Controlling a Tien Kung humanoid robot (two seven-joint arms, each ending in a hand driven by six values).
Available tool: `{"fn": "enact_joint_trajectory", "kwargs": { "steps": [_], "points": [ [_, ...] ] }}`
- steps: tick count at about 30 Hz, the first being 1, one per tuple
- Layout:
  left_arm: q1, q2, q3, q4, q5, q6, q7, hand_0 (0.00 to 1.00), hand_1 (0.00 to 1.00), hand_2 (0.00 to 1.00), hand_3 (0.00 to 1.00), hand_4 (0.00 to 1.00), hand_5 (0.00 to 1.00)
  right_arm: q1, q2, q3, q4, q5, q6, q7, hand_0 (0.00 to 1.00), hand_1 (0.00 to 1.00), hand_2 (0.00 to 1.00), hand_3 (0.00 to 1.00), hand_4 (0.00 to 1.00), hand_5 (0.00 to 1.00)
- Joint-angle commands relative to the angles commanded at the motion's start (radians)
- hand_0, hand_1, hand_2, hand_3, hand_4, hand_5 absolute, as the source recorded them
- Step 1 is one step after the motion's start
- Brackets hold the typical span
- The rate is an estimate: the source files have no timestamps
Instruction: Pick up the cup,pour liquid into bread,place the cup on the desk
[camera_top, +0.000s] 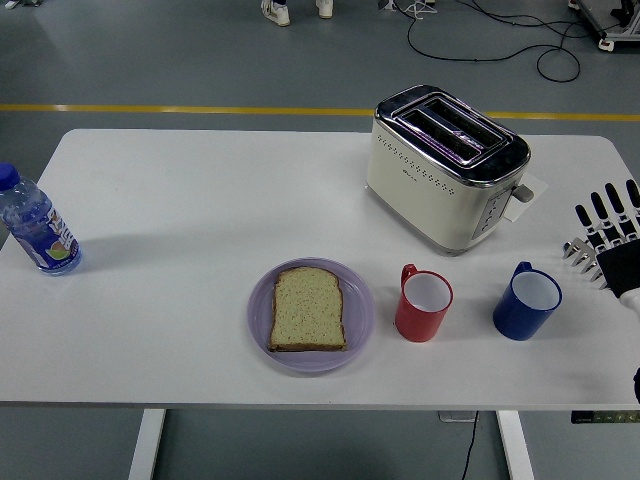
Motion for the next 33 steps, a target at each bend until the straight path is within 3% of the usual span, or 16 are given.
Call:
{"fn": "enact_joint_trajectory", "kwargs": {
  "steps": [33],
  "points": [
    [0.006,-0.001,0.009,0.001,-0.003,0.0,-0.001,0.647,0.591,0.592,0.528,0.293,0.758,-0.008,0.018,0.019,-0.034,0.064,-0.006,0.05,0.665,0.612,0.661,0.611,0.593,0.224]
  ]
}}
